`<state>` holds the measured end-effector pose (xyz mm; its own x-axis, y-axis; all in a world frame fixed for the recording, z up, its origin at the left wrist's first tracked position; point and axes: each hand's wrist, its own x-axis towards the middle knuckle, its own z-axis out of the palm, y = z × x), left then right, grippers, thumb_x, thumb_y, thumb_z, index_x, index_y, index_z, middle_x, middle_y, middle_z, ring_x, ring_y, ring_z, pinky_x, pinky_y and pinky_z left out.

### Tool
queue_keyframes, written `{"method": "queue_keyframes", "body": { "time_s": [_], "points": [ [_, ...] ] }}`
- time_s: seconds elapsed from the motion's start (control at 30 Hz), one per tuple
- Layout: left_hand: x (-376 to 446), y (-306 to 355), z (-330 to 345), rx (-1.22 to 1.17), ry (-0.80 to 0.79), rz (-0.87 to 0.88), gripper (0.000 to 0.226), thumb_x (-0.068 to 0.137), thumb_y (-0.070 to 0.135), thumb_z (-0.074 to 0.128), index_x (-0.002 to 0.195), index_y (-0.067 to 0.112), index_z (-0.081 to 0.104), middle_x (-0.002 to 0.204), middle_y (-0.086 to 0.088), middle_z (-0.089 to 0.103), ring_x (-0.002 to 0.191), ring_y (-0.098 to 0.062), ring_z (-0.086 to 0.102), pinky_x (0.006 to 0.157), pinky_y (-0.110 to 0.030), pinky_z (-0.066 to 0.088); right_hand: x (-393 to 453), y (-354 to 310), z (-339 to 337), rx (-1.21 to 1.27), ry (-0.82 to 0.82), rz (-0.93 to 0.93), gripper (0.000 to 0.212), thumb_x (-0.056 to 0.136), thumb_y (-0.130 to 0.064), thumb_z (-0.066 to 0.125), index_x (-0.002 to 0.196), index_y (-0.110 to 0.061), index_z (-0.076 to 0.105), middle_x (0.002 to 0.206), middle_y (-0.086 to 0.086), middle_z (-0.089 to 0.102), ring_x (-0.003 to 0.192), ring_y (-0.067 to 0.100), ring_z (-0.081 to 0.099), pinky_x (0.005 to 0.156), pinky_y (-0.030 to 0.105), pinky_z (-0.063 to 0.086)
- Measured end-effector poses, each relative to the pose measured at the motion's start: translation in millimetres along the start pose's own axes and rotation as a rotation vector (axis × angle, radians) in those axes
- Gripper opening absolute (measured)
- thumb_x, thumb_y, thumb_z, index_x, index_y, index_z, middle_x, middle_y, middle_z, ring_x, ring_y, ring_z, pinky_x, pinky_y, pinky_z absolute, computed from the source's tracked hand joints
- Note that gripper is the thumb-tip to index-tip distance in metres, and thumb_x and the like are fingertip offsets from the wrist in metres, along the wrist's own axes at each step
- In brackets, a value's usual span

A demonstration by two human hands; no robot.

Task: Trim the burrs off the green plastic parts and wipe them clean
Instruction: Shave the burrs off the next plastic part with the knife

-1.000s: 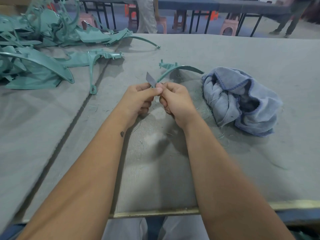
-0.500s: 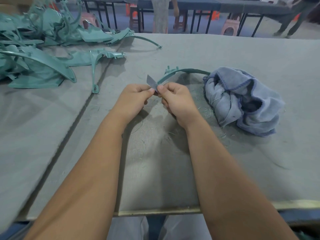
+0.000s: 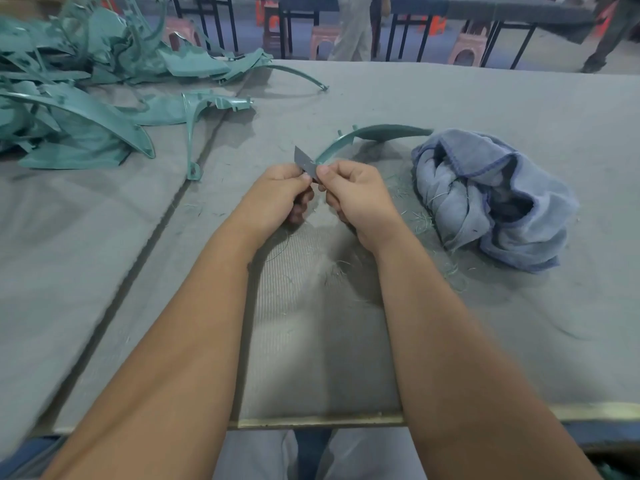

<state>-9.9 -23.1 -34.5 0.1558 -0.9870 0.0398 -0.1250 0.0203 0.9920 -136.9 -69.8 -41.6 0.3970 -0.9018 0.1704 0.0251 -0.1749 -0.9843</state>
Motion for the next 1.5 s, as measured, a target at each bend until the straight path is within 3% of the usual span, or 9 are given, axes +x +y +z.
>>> {"method": "queue_keyframes", "body": {
  "time_s": [0.1,0.2,0.33,0.47,0.67,0.97,1.3,1.4,1.5],
  "points": [
    [4.2,1.1,1.0,-0.062,0.028,-0.075,0.046,0.084,0.001,0.044,0.044,0.024,0.043,0.046,0.009,0.031,0.048,-0.011,0.02,0.043,-0.019,0.016,0.4,-2.3,-1.2,0.014,-0.031,0.02,0.034,0.099,-0.012,0.053,0.065,-0.009,0.053,0.042,-0.005,0.035,0.034,0.001,0.027,0.036,0.012,0.023],
    [1.7,-0.7,0.2,-0.175,-0.076,0.013,0.023,0.082,0.014,0.055,0.061,0.02,0.05,0.052,0.008,0.032,0.044,-0.005,0.024,0.041,-0.018,0.016,-0.9,-2.0,-1.3,0.029,-0.081,0.029,0.034,0.099,-0.01,0.052,0.065,-0.009,0.055,0.04,-0.007,0.036,0.034,0.002,0.026,0.036,0.012,0.022],
    [1.4,-2.3,-2.0,-0.232,-0.147,0.021,0.003,0.096,0.005,0.052,0.093,0.003,0.052,0.065,0.0,0.031,0.046,-0.003,0.025,0.043,-0.016,0.017,1.6,1.7,-0.1,-0.004,-0.023,0.018,0.032,0.098,-0.012,0.054,0.066,-0.01,0.056,0.039,-0.012,0.038,0.037,0.0,0.029,0.038,0.012,0.025],
    [1.5,-1.5,-0.1,-0.219,-0.092,-0.006,0.026,0.099,0.007,0.05,0.074,0.011,0.047,0.05,0.009,0.032,0.043,-0.003,0.025,0.041,-0.015,0.019,3.4,4.8,1.0,-0.023,0.047,-0.001,0.033,0.097,-0.015,0.057,0.064,-0.013,0.055,0.04,-0.013,0.037,0.04,0.003,0.029,0.041,0.016,0.025],
    [3.0,-4.5,2.2,-0.113,-0.012,0.012,0.014,0.098,0.016,0.056,0.087,0.007,0.057,0.049,0.011,0.032,0.042,-0.003,0.023,0.038,-0.015,0.017,3.6,6.3,1.3,0.002,0.092,-0.023,0.034,0.096,-0.015,0.058,0.063,-0.014,0.055,0.04,-0.012,0.037,0.039,0.003,0.027,0.041,0.018,0.023],
    [3.0,-3.3,1.7,-0.06,0.006,0.003,0.022,0.101,0.025,0.051,0.103,0.014,0.07,0.047,0.013,0.027,0.041,-0.004,0.02,0.038,-0.015,0.019,7.5,6.4,-2.7,0.045,0.209,0.002,0.033,0.096,-0.021,0.059,0.064,-0.015,0.057,0.043,-0.011,0.037,0.04,0.004,0.029,0.042,0.018,0.027],
    [1.9,-0.8,-13.2,0.008,0.044,-0.029,0.031,0.099,0.043,0.051,0.102,0.02,0.072,0.047,0.013,0.031,0.042,-0.005,0.023,0.039,-0.017,0.02,12.7,1.5,-8.9,0.371,0.519,0.114,0.035,0.101,-0.024,0.05,0.067,-0.015,0.051,0.048,-0.008,0.036,0.039,0.006,0.024,0.038,0.023,0.019],
    [-2.0,0.3,-15.1,0.101,0.044,0.017,0.023,0.101,0.036,0.049,0.106,0.026,0.068,0.049,0.01,0.033,0.042,-0.007,0.028,0.042,-0.021,0.026,12.3,1.4,-9.3,0.385,0.502,0.114,0.035,0.101,-0.021,0.05,0.067,-0.014,0.049,0.049,-0.006,0.035,0.039,0.007,0.022,0.038,0.022,0.017],
    [-2.3,1.7,-14.6,0.231,0.096,0.08,0.02,0.099,0.024,0.053,0.105,0.032,0.071,0.058,0.001,0.053,0.05,-0.007,0.05,0.053,-0.019,0.048,12.1,2.7,-8.3,0.217,0.458,0.13,0.033,0.1,-0.024,0.053,0.068,-0.015,0.051,0.049,-0.006,0.042,0.039,0.008,0.028,0.041,0.025,0.025]
  ]
}}
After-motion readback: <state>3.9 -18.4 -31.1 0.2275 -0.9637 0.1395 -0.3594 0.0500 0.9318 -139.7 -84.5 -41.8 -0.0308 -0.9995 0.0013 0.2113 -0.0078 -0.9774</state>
